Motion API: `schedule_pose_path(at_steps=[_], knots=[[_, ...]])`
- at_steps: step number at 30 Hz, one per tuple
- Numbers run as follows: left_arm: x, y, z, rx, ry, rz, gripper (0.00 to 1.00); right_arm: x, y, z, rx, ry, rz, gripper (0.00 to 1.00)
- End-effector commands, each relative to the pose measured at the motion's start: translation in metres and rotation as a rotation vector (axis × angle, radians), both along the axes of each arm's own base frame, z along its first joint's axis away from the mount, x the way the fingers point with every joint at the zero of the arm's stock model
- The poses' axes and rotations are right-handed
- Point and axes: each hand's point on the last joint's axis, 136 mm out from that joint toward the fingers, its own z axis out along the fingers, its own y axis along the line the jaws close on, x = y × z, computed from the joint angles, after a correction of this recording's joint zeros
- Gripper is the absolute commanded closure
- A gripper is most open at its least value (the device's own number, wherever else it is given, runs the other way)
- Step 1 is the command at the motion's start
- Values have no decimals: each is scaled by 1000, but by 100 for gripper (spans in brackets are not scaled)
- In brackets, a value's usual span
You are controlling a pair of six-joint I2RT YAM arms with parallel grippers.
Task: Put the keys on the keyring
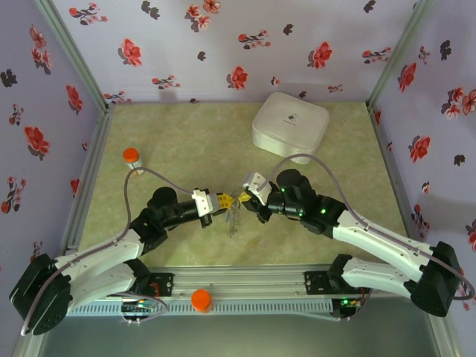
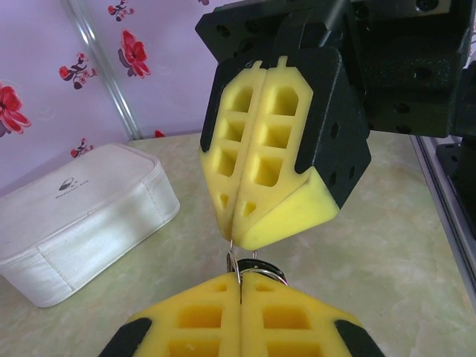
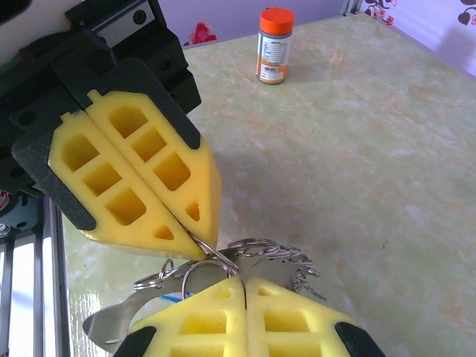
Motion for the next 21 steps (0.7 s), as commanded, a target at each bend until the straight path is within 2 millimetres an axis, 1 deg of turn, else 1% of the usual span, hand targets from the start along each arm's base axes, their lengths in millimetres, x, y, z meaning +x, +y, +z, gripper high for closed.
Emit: schedule_pose_path(at_steps=[1, 8, 15, 21], knots=[[-14, -3, 27, -62, -90, -72, 100, 17, -5, 6, -4, 20, -80, 100], [-17, -2, 30, -69, -140, -79, 100, 12, -2, -1, -27, 106, -43, 100], [-22, -4, 26, 10, -190, -124, 100, 11, 0, -2, -13, 200, -12, 100], [-24, -4, 33, -14, -239, -132, 100, 12, -2, -5, -19, 247, -14, 100]])
